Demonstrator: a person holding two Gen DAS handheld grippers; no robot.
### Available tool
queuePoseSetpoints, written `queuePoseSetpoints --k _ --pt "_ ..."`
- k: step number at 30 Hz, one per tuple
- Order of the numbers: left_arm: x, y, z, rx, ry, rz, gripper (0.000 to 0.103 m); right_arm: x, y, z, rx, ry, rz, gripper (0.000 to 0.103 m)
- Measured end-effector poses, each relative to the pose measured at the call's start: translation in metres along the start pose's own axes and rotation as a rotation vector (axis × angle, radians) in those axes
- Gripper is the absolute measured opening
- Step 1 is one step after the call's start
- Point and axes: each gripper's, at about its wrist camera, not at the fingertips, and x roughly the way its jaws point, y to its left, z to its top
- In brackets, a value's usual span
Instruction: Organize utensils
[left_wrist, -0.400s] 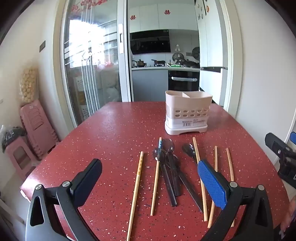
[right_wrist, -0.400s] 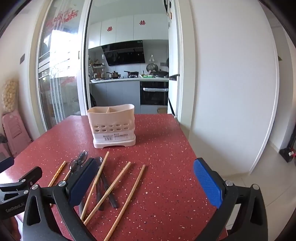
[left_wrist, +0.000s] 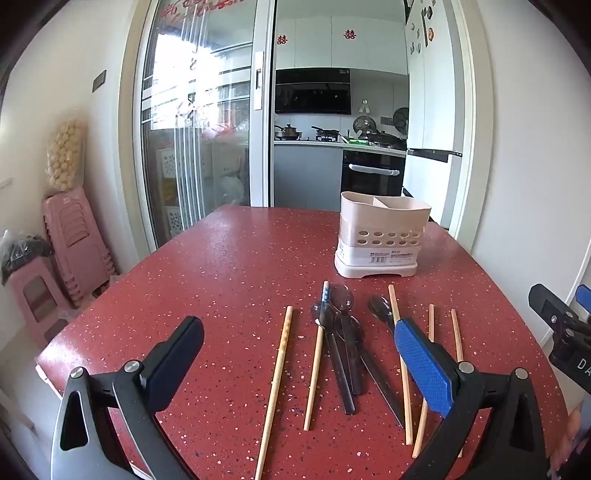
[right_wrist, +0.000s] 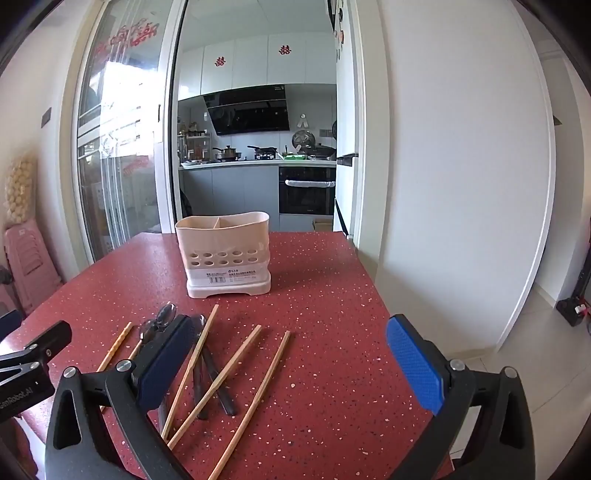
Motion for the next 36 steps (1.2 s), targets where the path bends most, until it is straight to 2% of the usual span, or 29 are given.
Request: queuePoseSetpoints --k 16,36 --pt "0.004 -0.005 -0.006 0.042 -0.002 -0.013 0.103 0.003 0.011 -0.026 -0.031 -0.031 -0.029 0.103" --pt "0.006 0.0 -0.009 0.033 0.013 -0.014 0.103 0.004 0.014 -0.032 -0.04 -0.031 -0.031 0.103"
